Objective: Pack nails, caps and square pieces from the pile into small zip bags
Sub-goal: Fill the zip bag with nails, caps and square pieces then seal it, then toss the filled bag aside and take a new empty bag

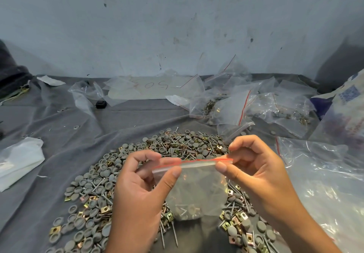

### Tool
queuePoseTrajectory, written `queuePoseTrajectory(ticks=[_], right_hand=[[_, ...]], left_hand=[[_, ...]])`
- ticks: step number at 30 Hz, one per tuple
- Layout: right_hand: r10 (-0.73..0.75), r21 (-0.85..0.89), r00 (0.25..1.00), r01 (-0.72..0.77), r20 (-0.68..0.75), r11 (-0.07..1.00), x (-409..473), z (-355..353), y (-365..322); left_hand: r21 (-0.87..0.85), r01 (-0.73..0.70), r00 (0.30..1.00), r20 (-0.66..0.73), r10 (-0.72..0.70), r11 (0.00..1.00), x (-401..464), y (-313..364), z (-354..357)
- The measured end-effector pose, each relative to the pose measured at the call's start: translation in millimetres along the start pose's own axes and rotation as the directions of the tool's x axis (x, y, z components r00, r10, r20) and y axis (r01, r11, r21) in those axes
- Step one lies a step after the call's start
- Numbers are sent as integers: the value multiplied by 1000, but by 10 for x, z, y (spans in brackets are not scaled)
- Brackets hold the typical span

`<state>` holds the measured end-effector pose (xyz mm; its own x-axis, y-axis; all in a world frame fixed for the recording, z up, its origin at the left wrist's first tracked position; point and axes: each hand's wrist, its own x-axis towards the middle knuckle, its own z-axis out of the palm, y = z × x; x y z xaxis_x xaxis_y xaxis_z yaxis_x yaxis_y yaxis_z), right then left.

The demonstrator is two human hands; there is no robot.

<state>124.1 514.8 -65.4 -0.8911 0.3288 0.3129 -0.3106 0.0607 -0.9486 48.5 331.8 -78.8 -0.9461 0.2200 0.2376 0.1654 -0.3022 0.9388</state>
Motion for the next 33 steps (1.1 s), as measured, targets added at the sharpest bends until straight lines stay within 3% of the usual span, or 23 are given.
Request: queuePoseTrajectory(ticks=[4,12,16,25,33], right_hand=[[21,54,999,-23,31,998,-9,26,-19],[1,-112,998,7,68,994,-83,169,3],[-37,-157,999,39,18,987,-90,205,38],[110,136,994,-111,18,984,-2,161,89],[156,169,988,-150,-20,974,9,109,114]], left_hand=[[92,-11,1000,22,9,996,-56,20,36],[146,-7,996,85,-5,989,-100,50,37],[97,2,994,108,-13,995,-101,59,62],[63,75,993,92,-81,995,-52,5,24],[-25,138,979,154,-133,990,-8,18,-7]])
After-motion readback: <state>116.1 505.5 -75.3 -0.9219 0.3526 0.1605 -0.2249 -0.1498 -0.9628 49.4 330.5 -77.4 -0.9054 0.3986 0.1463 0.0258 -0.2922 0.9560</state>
